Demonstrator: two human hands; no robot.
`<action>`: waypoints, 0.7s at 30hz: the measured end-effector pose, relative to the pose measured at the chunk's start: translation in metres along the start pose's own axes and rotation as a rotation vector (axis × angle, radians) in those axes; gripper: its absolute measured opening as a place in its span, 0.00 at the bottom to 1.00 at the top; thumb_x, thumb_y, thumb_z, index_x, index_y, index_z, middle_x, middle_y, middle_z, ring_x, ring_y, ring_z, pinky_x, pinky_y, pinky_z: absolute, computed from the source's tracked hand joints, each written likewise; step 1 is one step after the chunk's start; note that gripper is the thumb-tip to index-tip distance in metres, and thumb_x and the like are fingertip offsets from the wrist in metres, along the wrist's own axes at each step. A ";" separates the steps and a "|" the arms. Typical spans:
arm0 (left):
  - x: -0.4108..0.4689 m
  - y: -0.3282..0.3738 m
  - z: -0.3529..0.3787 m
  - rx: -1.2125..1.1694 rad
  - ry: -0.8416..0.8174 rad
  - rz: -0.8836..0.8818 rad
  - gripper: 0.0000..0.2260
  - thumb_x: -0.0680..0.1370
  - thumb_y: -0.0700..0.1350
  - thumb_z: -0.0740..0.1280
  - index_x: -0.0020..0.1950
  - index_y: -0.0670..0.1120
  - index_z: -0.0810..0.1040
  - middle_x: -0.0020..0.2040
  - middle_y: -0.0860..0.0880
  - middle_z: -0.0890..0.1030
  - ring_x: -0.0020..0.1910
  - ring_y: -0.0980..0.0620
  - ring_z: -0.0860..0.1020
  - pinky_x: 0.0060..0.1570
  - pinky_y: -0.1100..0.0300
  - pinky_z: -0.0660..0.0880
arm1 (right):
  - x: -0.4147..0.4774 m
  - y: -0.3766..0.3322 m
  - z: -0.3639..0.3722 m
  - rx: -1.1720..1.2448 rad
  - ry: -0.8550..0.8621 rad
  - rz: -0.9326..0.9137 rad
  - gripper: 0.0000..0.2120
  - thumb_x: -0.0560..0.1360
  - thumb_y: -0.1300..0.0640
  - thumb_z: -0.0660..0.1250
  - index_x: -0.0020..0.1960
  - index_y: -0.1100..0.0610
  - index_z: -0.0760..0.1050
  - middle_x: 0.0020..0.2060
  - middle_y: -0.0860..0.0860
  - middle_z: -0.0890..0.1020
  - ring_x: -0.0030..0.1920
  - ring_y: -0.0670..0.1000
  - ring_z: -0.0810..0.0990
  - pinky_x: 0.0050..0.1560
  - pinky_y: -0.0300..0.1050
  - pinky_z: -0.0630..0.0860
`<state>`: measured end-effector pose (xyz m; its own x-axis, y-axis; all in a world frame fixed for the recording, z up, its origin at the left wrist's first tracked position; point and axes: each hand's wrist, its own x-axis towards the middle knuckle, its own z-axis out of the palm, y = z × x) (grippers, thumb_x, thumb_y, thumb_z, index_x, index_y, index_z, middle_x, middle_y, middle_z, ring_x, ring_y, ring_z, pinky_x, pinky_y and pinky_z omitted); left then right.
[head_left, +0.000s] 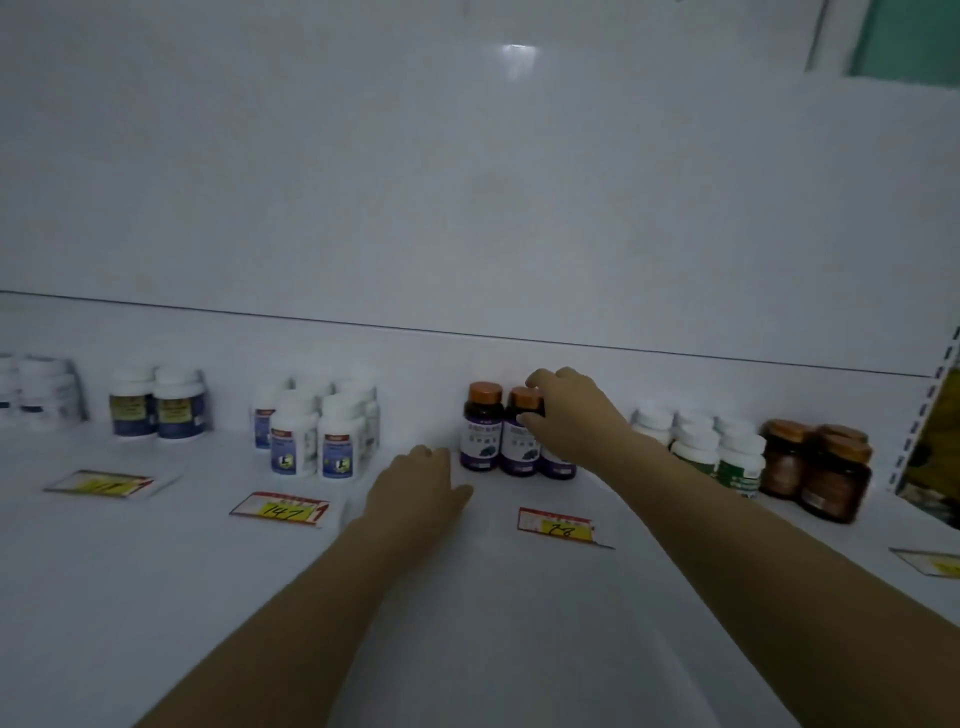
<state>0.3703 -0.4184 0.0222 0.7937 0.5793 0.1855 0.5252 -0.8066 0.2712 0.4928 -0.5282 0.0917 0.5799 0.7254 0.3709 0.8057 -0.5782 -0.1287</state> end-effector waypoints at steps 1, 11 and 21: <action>-0.001 -0.001 0.005 0.003 -0.011 -0.009 0.24 0.80 0.56 0.57 0.71 0.44 0.64 0.69 0.44 0.67 0.67 0.46 0.68 0.63 0.54 0.67 | 0.005 -0.004 0.004 -0.001 0.013 -0.024 0.18 0.79 0.52 0.61 0.65 0.59 0.68 0.58 0.58 0.73 0.57 0.58 0.72 0.56 0.49 0.73; 0.002 0.002 0.003 0.028 0.006 0.003 0.25 0.80 0.56 0.57 0.73 0.44 0.62 0.71 0.44 0.66 0.69 0.46 0.66 0.65 0.54 0.65 | 0.017 -0.003 0.013 0.013 0.083 -0.068 0.17 0.78 0.55 0.60 0.65 0.60 0.70 0.57 0.60 0.74 0.55 0.60 0.74 0.56 0.54 0.75; 0.003 -0.003 0.018 0.104 -0.103 0.011 0.28 0.81 0.58 0.50 0.77 0.44 0.52 0.78 0.44 0.53 0.76 0.46 0.53 0.73 0.53 0.53 | 0.038 -0.024 0.015 -0.054 0.009 -0.122 0.16 0.81 0.55 0.55 0.67 0.59 0.66 0.61 0.59 0.71 0.59 0.59 0.70 0.59 0.51 0.71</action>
<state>0.3762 -0.4161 0.0048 0.8243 0.5592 0.0885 0.5408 -0.8240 0.1689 0.4976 -0.4814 0.0948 0.4769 0.7884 0.3887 0.8622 -0.5056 -0.0323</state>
